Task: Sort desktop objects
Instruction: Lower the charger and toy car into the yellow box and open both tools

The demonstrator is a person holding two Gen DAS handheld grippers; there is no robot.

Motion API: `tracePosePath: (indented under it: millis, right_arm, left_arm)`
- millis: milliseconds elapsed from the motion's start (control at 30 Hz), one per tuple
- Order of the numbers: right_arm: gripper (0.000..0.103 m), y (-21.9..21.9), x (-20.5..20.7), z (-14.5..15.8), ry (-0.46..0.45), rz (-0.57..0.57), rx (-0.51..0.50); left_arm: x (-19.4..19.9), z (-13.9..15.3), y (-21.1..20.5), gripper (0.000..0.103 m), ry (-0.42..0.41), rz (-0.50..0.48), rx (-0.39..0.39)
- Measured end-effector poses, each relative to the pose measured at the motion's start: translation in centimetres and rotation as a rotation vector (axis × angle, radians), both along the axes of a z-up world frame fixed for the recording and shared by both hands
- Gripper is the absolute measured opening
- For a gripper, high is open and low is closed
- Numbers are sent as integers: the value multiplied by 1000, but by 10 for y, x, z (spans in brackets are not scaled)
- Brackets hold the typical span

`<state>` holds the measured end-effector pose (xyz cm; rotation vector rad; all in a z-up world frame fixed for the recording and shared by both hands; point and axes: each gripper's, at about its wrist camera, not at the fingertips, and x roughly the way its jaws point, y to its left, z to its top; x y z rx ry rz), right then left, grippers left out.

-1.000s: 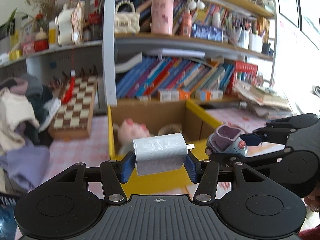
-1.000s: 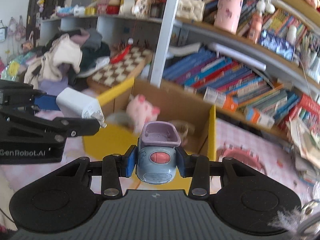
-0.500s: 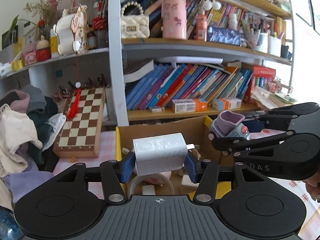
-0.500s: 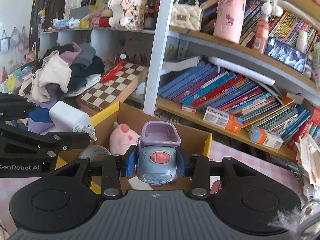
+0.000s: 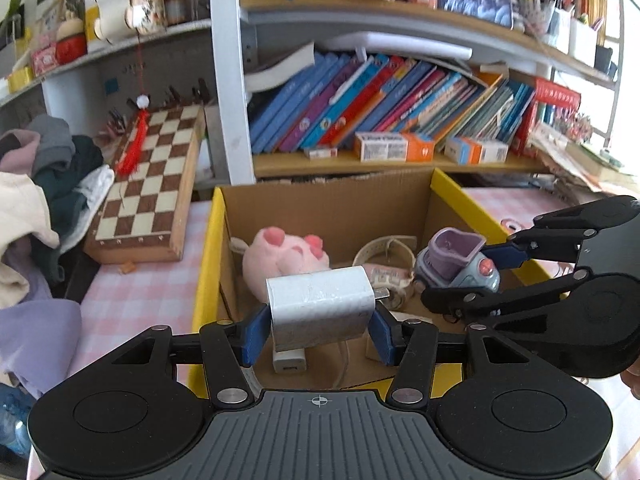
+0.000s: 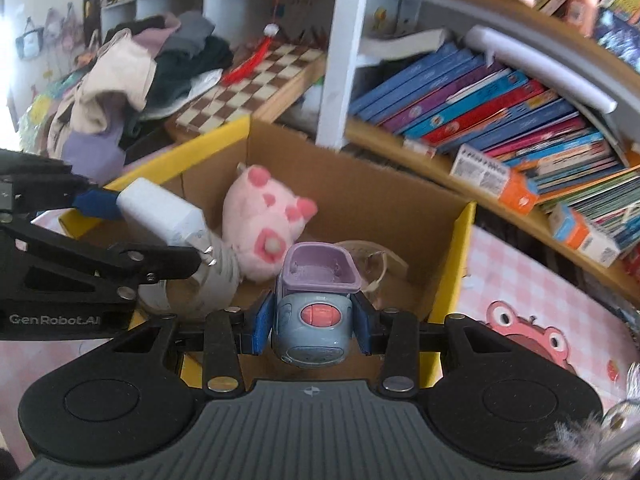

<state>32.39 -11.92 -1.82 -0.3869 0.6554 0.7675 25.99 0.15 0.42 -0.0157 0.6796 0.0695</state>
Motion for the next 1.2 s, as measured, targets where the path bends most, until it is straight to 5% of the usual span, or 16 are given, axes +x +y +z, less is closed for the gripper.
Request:
tracePosePath:
  millis: [800, 1200]
  right_arm:
    - [40, -5, 1, -5, 180, -7, 98]
    - [45, -6, -6, -1, 125, -38, 105]
  left_arm:
    - [3, -8, 8, 50, 64, 28, 0]
    - [-5, -3, 12, 60, 29, 77, -1]
